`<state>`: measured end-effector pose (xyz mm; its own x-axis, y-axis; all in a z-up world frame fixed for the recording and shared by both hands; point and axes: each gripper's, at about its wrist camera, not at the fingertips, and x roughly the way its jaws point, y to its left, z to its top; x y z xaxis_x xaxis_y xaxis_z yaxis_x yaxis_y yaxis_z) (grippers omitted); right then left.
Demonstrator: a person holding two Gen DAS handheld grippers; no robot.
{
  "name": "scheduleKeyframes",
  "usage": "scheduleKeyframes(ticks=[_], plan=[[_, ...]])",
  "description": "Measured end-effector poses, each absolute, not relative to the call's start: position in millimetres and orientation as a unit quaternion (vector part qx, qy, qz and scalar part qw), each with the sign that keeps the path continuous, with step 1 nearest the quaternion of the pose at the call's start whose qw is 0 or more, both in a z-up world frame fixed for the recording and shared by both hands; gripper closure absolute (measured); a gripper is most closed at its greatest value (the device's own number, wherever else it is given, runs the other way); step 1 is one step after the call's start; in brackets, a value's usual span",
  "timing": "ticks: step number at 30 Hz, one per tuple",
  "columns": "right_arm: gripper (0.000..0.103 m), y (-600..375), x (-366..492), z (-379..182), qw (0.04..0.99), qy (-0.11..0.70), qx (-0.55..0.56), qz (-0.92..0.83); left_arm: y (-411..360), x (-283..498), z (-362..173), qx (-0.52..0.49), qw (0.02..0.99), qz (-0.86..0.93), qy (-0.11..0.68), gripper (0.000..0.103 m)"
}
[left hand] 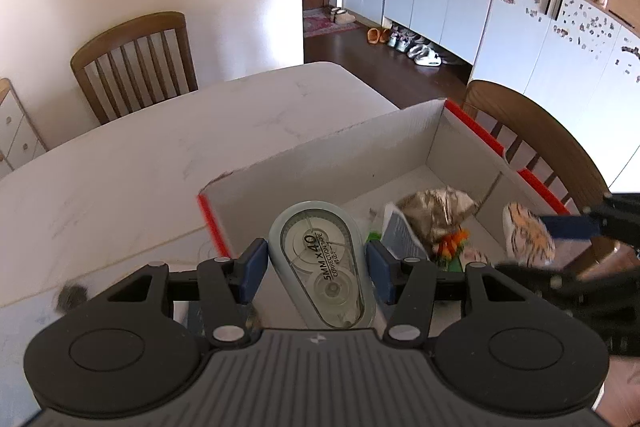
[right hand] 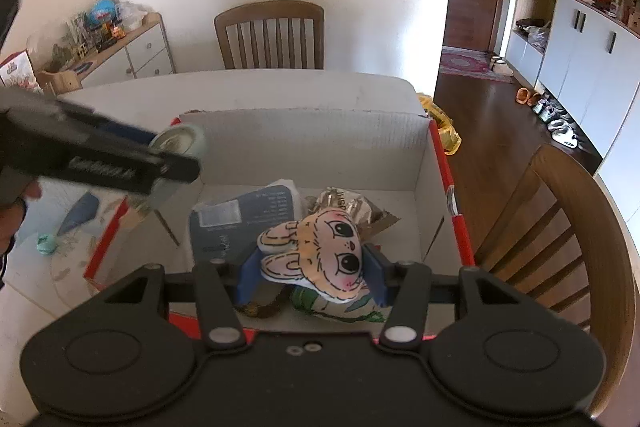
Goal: Organize objects
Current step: 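Carry the tape roller with the left gripper while the right carries the plush into the red box, then open both grippers to drop the tape roller and plush into the box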
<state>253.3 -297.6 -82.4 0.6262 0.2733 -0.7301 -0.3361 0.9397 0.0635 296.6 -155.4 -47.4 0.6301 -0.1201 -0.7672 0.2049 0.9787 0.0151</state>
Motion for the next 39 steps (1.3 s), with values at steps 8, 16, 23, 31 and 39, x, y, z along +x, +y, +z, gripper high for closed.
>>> scheduleKeyframes(ticks=[8, 16, 23, 31, 39], plan=[[0.051, -290, 270, -97, 0.89, 0.411, -0.062, 0.188, -177, 339, -67, 0.069, 0.887, -0.081, 0.45, 0.049], [0.051, -277, 285, -121, 0.875, 0.431, -0.098, 0.196, -194, 361, -92, 0.08, 0.87, -0.079, 0.481, 0.049], [0.051, -272, 293, -135, 0.866, 0.445, -0.115, 0.198, -197, 369, -111, 0.084, 0.858, -0.078, 0.501, 0.049], [0.046, -270, 285, -138, 0.864, 0.445, -0.117, 0.204, -188, 378, -120, 0.052, 0.851, -0.075, 0.518, 0.05], [0.039, -280, 278, -130, 0.869, 0.437, -0.103, 0.206, -185, 372, -111, 0.046, 0.859, -0.076, 0.504, 0.047]])
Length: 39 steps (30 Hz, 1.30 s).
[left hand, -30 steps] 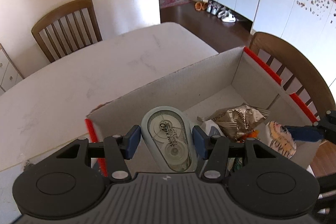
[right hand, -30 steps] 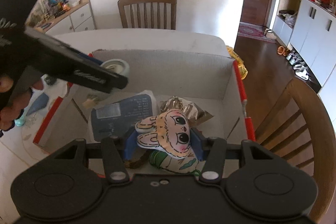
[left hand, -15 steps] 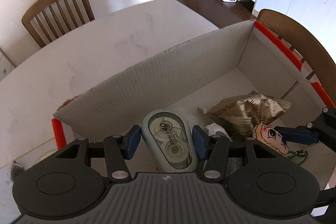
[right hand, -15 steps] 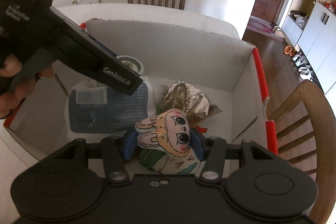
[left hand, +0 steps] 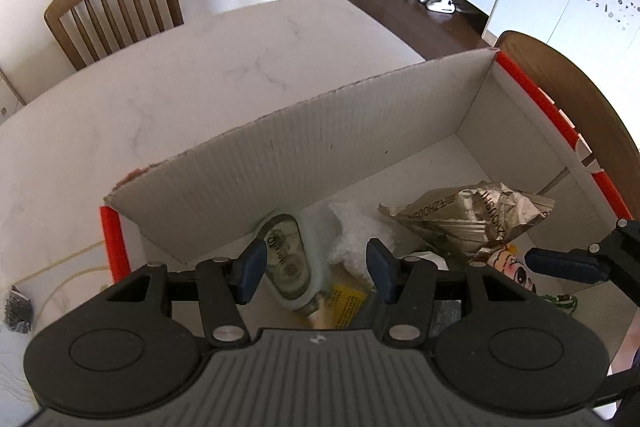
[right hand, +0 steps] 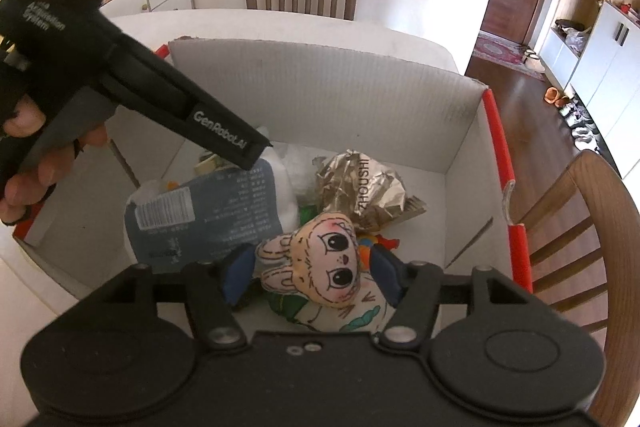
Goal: Organize objects
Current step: 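Open both grippers to drop the tape roller and plush into the box, then withdraw both grippers from the red box back over the table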
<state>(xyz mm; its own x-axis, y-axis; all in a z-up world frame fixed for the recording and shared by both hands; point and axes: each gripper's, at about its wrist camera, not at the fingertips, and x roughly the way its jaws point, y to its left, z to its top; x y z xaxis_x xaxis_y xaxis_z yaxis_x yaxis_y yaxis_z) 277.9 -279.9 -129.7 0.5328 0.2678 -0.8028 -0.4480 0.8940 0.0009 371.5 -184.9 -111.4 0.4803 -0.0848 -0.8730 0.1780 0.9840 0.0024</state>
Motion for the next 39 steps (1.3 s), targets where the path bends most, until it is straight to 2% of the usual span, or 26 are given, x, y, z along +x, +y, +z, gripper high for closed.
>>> scheduleKeyframes(ticks=[3, 28, 32, 33, 39], plan=[[0.037, -283, 274, -123, 0.872, 0.432, -0.095, 0.207, -183, 366, -105, 0.044, 0.865, -0.078, 0.493, 0.043], [0.035, -279, 246, -51, 0.906, 0.381, -0.015, 0.183, -130, 278, -33, 0.007, 0.901, -0.102, 0.421, 0.043], [0.026, -270, 240, -49, 0.909, 0.377, 0.005, 0.177, -115, 263, -26, 0.002, 0.902, -0.113, 0.417, 0.041], [0.026, -266, 238, -48, 0.91, 0.375, 0.005, 0.175, -112, 259, -24, 0.001, 0.902, -0.113, 0.416, 0.037], [0.025, -249, 225, -43, 0.914, 0.371, 0.022, 0.165, -87, 240, -17, 0.001, 0.906, -0.116, 0.406, 0.036]])
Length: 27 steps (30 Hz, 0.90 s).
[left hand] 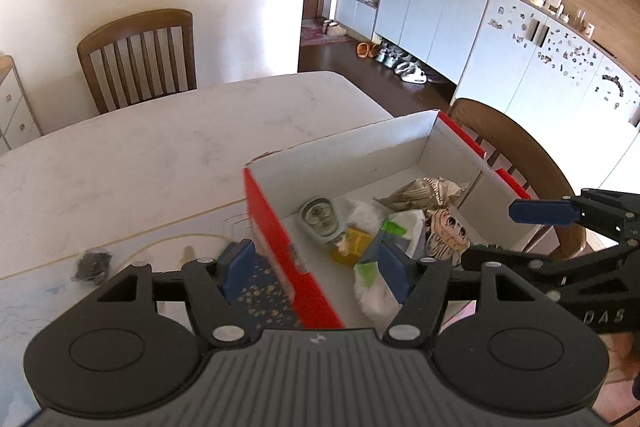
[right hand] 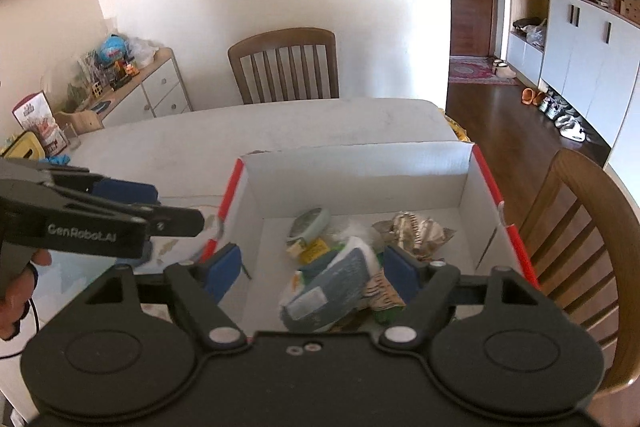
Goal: Organize objects
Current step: 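Withdraw both grippers from the red box back over the table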
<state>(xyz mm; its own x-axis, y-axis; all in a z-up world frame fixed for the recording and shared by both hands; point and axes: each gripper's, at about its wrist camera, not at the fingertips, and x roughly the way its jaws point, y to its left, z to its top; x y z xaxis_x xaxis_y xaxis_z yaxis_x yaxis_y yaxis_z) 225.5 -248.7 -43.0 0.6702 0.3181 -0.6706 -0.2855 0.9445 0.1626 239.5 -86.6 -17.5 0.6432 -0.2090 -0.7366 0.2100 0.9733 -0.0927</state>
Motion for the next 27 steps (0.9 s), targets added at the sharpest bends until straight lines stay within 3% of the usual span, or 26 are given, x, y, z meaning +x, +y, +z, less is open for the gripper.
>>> scheduleKeyframes(ticks=[10, 14, 24, 27], plan=[[0.013, -199, 206, -43, 0.919, 0.357, 0.031, 0.164, -36, 209, -11, 0.007, 0.917, -0.106, 0.384, 0.021], [0.004, -179, 200, -42, 0.92, 0.351, 0.035, 0.171, -15, 201, -11, 0.009, 0.921, -0.095, 0.378, 0.02], [0.001, -125, 193, -44, 0.915, 0.349, 0.027, 0.203, 40, 188, -11, 0.003, 0.929, -0.072, 0.364, 0.018], [0.001, -110, 192, -46, 0.912, 0.352, 0.016, 0.212, 58, 188, -14, -0.009, 0.929, -0.061, 0.365, 0.005]])
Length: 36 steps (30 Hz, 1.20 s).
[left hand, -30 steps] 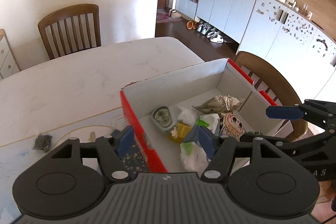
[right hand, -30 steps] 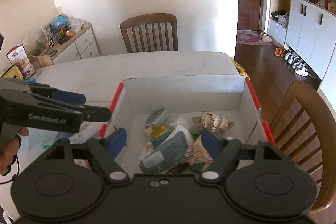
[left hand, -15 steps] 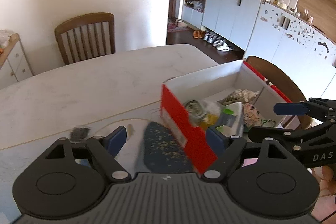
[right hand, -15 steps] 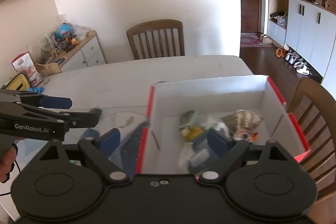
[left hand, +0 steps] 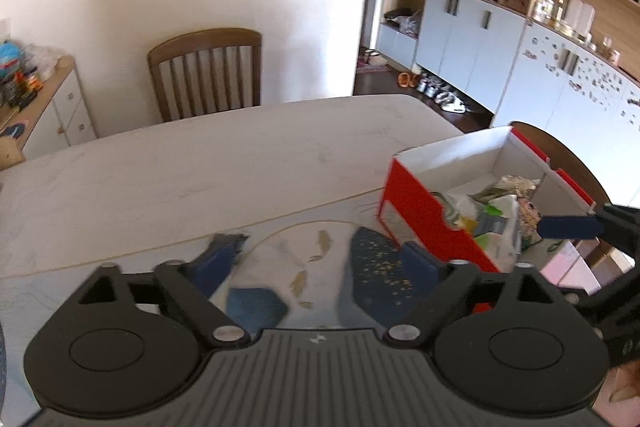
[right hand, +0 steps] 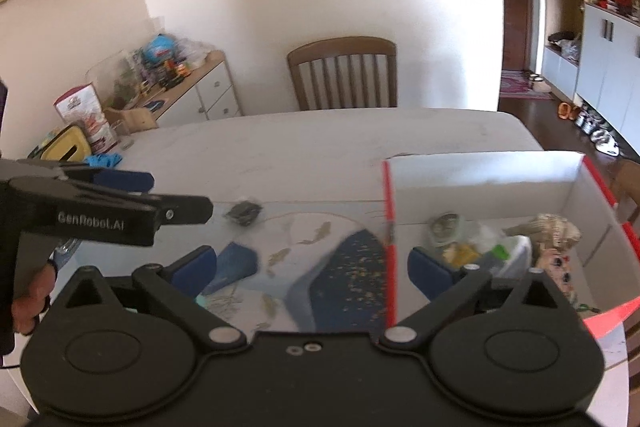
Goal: Organize objects
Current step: 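Withdraw both grippers from the red box back over the table, then grasp the black bead bag with the left gripper while the right grasps the teal round case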
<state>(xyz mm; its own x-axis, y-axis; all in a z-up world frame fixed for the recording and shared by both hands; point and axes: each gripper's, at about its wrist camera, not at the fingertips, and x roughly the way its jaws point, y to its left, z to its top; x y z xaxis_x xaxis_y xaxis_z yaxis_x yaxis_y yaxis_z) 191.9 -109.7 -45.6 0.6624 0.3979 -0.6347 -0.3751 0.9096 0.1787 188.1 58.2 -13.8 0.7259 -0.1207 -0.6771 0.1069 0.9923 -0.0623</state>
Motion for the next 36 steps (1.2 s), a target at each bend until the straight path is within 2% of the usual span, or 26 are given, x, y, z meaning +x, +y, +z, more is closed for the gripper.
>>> scheduleKeyframes(ticks=[5, 17, 36], plan=[[0.001, -83, 195, -52, 0.905, 0.363, -0.001, 0.224, 89, 194, -20, -0.035, 0.93, -0.04, 0.364, 0.0], [0.001, -31, 205, -77, 0.884, 0.392, -0.024, 0.253, 148, 223, -45, -0.05, 0.925, 0.008, 0.376, 0.0], [0.006, 50, 218, -149, 0.833, 0.45, -0.09, 0.307, 153, 289, -130, -0.017, 0.909, -0.007, 0.417, 0.0]])
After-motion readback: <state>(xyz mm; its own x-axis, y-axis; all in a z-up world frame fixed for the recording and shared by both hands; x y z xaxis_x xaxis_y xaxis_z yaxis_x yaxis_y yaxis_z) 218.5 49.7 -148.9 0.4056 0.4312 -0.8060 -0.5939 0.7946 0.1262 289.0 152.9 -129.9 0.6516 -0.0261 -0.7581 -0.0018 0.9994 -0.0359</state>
